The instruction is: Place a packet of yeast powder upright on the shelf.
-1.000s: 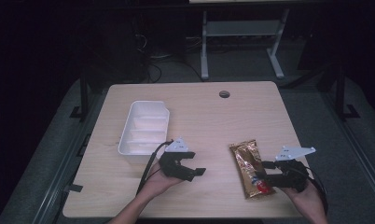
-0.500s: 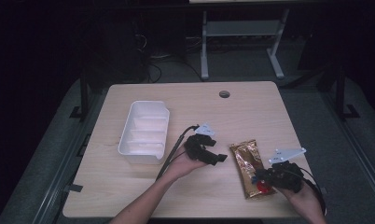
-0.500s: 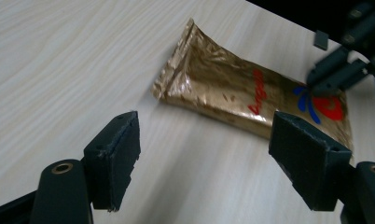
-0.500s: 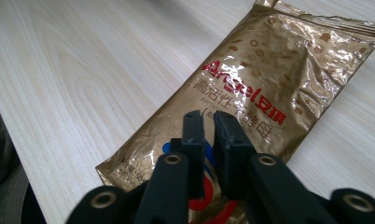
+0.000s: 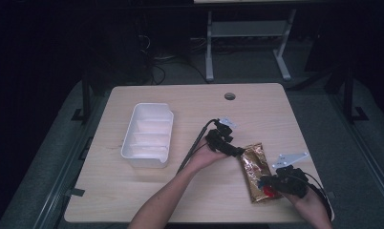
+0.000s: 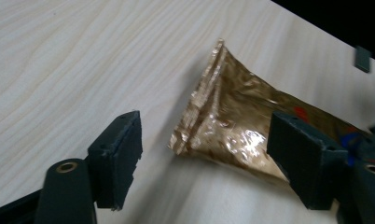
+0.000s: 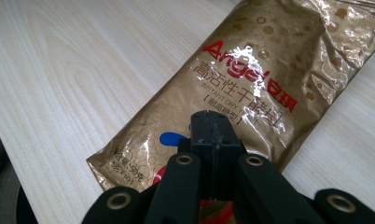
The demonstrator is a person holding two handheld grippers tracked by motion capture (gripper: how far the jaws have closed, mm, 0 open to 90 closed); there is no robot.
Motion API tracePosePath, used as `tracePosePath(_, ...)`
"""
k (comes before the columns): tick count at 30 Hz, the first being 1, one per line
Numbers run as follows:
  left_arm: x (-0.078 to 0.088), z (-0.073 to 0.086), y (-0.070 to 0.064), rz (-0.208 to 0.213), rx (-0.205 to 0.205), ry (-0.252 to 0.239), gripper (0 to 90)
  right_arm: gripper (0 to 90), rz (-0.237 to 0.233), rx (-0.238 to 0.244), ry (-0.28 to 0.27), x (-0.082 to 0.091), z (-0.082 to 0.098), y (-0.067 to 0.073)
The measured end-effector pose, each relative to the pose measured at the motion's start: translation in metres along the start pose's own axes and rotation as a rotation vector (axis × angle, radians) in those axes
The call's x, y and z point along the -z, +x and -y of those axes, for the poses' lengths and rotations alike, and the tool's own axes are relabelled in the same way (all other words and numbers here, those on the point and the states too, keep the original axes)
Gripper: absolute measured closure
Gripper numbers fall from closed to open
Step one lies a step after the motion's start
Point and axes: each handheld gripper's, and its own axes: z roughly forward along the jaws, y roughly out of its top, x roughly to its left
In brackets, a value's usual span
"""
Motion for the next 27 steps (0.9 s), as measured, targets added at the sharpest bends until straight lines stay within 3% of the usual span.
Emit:
tracePosePath(9,-0.022,0.003,0.005,0.018,0.029,0.062,28.4,89.7,-0.004,-0.009,-0.008,-0.002,0.003,-0.001)
tracePosePath(22,-0.027,0.004,0.004,0.106,0.049,0.054,46.1,89.7,-0.030,-0.035,-0.021,-0.003,0.006,-0.005)
tracePosePath(27,-0.028,0.004,0.001,0.104,0.046,0.052,50.8,89.7,-0.030,-0.035,-0.022,-0.003,0.005,-0.005)
